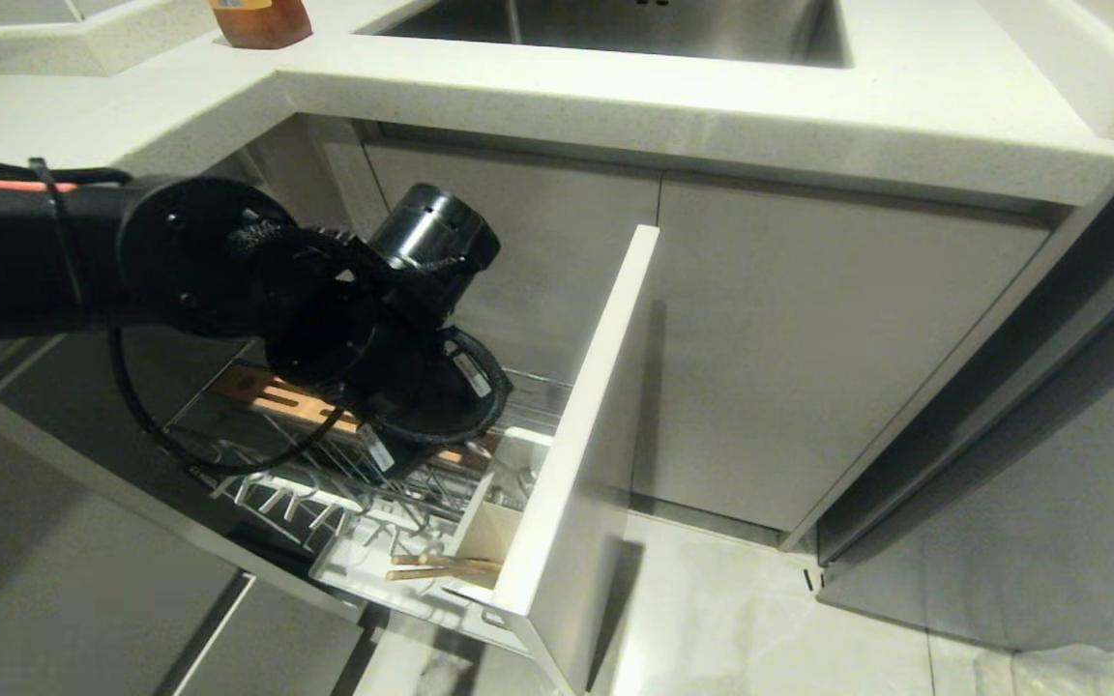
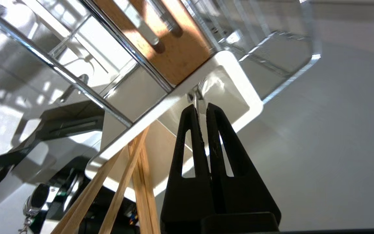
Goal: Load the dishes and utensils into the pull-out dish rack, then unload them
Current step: Take the spoon out of the cupboard
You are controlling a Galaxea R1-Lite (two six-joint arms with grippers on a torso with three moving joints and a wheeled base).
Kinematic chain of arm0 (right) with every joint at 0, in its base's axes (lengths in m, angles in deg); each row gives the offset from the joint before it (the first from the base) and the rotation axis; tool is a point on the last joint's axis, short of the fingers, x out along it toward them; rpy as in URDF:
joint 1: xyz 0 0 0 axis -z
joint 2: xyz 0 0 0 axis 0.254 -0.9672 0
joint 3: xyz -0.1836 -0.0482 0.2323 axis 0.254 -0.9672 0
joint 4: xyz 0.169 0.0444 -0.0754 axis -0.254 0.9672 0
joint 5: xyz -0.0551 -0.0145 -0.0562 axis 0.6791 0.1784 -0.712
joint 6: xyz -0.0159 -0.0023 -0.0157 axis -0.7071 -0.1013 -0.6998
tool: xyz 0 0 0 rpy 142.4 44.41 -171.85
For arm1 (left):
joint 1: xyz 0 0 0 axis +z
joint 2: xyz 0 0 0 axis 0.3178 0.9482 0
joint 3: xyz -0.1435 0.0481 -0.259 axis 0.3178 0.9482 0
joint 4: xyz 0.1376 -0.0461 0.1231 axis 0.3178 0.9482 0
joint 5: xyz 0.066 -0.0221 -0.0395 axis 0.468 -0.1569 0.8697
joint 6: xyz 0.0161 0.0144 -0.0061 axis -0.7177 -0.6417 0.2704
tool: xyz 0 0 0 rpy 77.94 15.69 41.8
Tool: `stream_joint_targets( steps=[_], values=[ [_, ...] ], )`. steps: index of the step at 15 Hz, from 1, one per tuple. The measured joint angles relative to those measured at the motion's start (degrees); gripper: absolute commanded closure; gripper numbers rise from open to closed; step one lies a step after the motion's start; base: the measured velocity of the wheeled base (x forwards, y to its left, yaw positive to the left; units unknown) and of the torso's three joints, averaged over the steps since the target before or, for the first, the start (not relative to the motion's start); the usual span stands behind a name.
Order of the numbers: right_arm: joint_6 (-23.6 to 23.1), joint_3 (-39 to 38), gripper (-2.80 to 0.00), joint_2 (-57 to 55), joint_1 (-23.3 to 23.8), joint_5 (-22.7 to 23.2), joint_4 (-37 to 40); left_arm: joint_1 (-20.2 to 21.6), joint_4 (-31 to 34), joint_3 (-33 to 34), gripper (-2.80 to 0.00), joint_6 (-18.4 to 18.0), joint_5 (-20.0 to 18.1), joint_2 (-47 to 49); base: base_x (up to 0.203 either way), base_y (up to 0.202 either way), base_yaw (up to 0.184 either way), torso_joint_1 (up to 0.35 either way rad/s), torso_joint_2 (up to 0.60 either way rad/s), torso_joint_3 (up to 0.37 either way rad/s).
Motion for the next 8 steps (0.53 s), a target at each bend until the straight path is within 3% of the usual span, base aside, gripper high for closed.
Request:
stream_joint_targets(
  steps=[8],
  values=[
    [0.00,0.00,0.00,0.02,0.00,0.00,0.00,-0.16,0.59,-0.63,0.00,-1.11,1.84,-3.63,0.000,0.000,0.000,0.000,0.00,0.000]
  ],
)
